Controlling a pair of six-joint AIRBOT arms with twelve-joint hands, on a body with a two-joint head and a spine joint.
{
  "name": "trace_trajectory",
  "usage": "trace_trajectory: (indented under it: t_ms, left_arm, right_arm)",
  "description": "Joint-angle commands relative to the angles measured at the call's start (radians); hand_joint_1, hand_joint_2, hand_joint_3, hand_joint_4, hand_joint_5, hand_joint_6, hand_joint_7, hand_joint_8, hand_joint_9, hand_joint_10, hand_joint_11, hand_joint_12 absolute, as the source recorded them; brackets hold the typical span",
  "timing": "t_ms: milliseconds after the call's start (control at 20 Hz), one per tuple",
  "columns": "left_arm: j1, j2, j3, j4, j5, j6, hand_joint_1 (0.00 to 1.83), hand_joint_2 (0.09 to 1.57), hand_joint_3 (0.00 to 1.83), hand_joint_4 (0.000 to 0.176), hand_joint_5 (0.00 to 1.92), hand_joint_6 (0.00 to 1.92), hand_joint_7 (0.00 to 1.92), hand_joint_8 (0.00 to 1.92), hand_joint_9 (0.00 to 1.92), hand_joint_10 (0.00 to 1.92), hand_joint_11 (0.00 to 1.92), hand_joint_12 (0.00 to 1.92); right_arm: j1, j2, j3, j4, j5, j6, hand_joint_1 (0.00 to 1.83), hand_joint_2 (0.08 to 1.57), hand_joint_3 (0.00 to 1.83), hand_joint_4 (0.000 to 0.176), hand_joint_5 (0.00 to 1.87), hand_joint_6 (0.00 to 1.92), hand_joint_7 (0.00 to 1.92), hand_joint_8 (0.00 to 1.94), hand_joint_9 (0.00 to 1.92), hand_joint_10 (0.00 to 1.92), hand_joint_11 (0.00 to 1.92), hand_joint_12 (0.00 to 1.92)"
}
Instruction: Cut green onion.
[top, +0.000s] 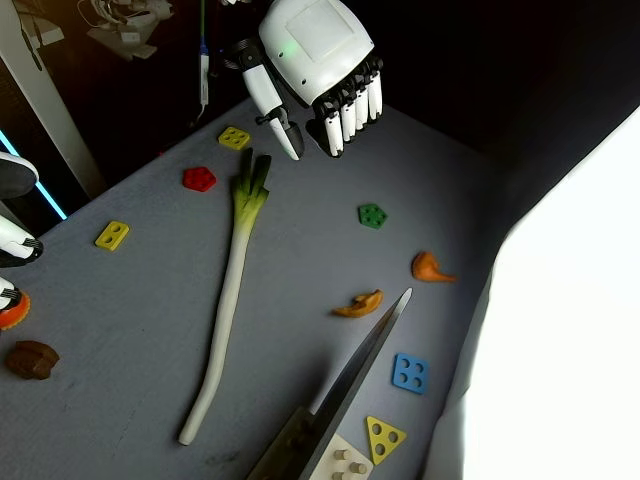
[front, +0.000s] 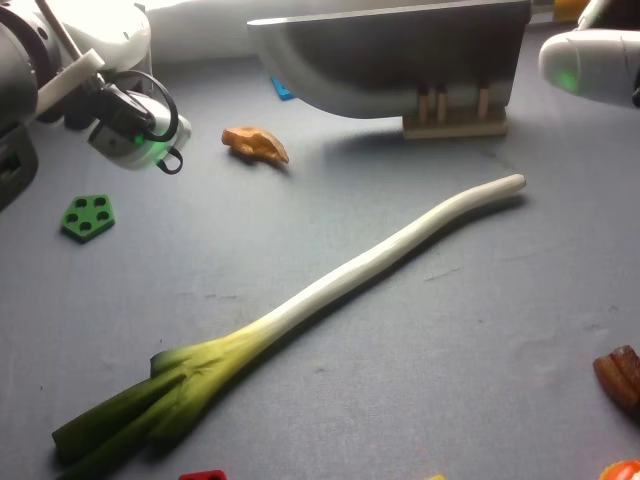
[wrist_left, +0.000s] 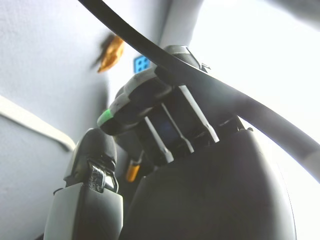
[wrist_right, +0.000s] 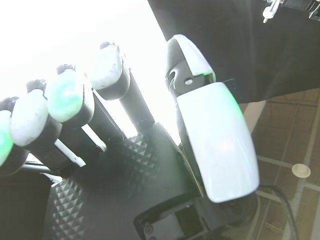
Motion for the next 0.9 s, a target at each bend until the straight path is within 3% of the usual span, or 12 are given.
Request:
trace_trajectory:
  t_ms: [0,100,250,300,500,600,700,850]
  left_arm:
    - [-0.016,-0.001,-0.004,0.085,-0.011,0.009,0.09,1.23,0.29,0.043,0.07,0.04,0.05,0.02,0.04,0.01,0.00,0.20]
    - [-0.020,-0.002,-0.007,0.086,-0.013,0.009,0.06,1.36,0.02,0.044,0.08,0.00,0.03,0.00,0.04,0.00,0.00,0.05]
    - [-0.021,-0.002,-0.005,0.086,-0.015,0.009,0.07,1.34,0.00,0.048,0.08,0.00,0.02,0.01,0.00,0.00,0.00,0.00]
    - [-0.023,-0.002,-0.006,0.086,-0.015,0.009,0.06,1.34,0.00,0.039,0.08,0.00,0.02,0.00,0.00,0.00,0.00,0.00]
    - [-0.026,-0.002,-0.005,0.095,-0.027,0.009,0.09,1.33,0.00,0.047,0.10,0.01,0.04,0.01,0.01,0.00,0.03,0.03]
    - [-0.029,-0.004,-0.009,0.095,-0.040,0.020,0.13,1.31,0.00,0.052,0.13,0.00,0.08,0.00,0.02,0.00,0.00,0.13]
    - [-0.029,-0.006,-0.009,0.094,-0.058,0.025,0.08,1.33,0.01,0.034,0.11,0.00,0.06,0.00,0.04,0.01,0.00,0.23]
    - [-0.021,-0.006,-0.008,0.085,-0.080,0.042,0.05,1.35,0.01,0.041,0.05,0.00,0.04,0.00,0.02,0.00,0.00,0.14]
  right_arm:
    - [0.012,0.007,0.000,0.006,0.119,0.005,0.19,1.05,0.24,0.002,0.00,0.01,0.00,0.00,0.00,0.00,0.00,0.00]
    - [0.012,0.007,0.000,0.006,0.119,0.004,0.22,1.11,0.09,0.010,0.00,0.00,0.00,0.00,0.00,0.00,0.00,0.00]
    - [0.011,0.007,0.000,0.006,0.119,0.005,0.21,1.10,0.02,0.021,0.00,0.00,0.00,0.00,0.00,0.00,0.00,0.00]
    - [0.011,0.007,0.000,0.006,0.119,0.005,0.22,1.09,0.02,0.020,0.02,0.01,0.00,0.00,0.00,0.00,0.00,0.00]
    - [-0.004,0.007,0.000,0.006,0.129,0.005,0.26,1.08,0.01,0.000,0.03,0.01,0.00,0.00,0.00,0.00,0.00,0.00]
    - [-0.029,0.006,0.002,0.006,0.176,0.004,0.25,1.08,0.01,0.006,0.03,0.01,0.00,0.00,0.00,0.00,0.00,0.00]
    - [-0.029,0.004,0.007,0.006,0.177,0.002,0.48,0.99,0.00,0.000,0.00,0.00,0.00,0.00,0.00,0.00,0.00,0.00]
    - [-0.031,-0.020,0.045,0.018,0.175,0.002,0.72,0.95,0.00,0.015,0.00,0.00,0.00,0.00,0.00,0.00,0.00,0.00]
